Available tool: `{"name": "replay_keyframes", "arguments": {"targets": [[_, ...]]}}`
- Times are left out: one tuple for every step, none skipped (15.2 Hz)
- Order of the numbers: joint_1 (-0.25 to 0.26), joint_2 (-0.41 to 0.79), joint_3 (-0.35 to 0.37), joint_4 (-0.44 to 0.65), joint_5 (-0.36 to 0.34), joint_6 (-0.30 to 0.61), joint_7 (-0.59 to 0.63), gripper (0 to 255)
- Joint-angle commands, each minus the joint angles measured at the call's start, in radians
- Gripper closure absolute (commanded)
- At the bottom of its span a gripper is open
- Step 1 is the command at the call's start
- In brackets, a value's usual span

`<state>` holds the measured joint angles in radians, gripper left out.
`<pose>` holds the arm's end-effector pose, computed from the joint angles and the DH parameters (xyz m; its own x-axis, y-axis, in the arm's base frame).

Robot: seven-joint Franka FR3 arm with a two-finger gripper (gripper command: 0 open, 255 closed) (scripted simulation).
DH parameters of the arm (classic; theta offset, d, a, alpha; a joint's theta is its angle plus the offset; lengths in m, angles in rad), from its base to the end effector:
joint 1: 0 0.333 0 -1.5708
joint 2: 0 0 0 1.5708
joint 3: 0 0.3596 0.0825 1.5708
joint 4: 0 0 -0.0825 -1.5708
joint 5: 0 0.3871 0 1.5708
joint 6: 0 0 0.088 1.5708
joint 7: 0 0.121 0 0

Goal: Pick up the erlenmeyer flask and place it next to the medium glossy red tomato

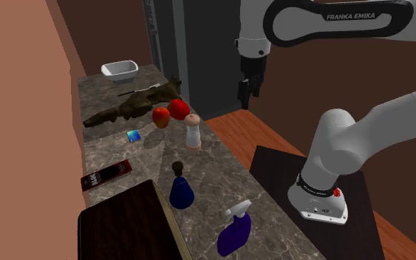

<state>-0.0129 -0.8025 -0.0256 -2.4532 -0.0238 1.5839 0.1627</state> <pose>0.2706 -0.0155 0.5668 0.9795 -0.1906 -0.0652 -0.1900 -0.9817 0.0161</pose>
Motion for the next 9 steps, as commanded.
{"name": "replay_keyframes", "arguments": {"targets": [[0.0,0.0,0.0,0.0,0.0,0.0,0.0,0],[0.008,0.018,0.018,-0.002,0.014,0.022,0.019,0],[0.017,0.036,0.035,-0.002,0.028,0.044,0.038,0],[0.025,0.056,0.053,-0.001,0.04,0.066,0.057,0],[0.033,0.077,0.07,0.001,0.053,0.088,0.076,0],[0.04,0.1,0.087,0.004,0.064,0.11,0.094,0],[0.047,0.123,0.105,0.009,0.075,0.133,0.112,0],[0.054,0.147,0.122,0.015,0.085,0.154,0.13,0],[0.061,0.172,0.139,0.022,0.094,0.176,0.148,0]]}}
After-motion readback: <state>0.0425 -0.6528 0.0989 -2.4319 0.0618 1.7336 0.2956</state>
